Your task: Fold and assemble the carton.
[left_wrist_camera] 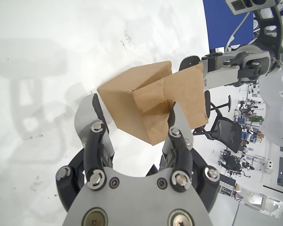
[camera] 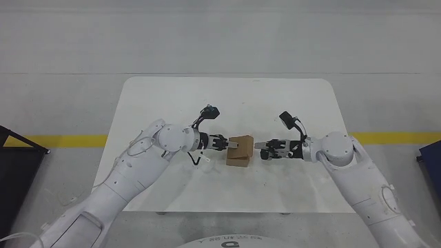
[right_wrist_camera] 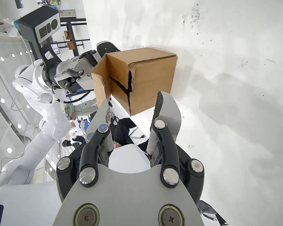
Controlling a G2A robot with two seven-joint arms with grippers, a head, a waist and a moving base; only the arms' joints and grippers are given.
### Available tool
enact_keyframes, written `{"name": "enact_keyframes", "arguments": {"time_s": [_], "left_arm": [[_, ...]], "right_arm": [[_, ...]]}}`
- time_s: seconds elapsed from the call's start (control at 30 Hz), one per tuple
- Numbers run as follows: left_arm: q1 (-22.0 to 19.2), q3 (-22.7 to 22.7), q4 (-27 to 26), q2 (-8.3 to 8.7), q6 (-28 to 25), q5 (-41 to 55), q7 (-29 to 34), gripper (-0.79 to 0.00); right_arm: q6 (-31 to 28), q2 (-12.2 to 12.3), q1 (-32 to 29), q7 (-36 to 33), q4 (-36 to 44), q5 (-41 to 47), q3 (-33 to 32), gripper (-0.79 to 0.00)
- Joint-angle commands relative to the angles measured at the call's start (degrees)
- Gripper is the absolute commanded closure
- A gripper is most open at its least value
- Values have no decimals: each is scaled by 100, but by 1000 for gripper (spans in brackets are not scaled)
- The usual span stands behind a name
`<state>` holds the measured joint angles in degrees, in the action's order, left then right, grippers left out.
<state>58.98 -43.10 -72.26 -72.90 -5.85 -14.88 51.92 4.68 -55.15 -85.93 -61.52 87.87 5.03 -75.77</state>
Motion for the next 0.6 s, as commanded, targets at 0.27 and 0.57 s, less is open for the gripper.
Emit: {"name": "enact_keyframes", "arguments": {"time_s": [0.27, 0.57], "left_arm": [[5, -12, 7, -2, -10, -6, -4, -585], [15, -21, -2, -3, -31, -23, -17, -585]], "right_arm": [[182, 6, 21, 204, 32, -46, 65, -385], [-352, 66, -178, -130, 191, -84, -6, -431]]}}
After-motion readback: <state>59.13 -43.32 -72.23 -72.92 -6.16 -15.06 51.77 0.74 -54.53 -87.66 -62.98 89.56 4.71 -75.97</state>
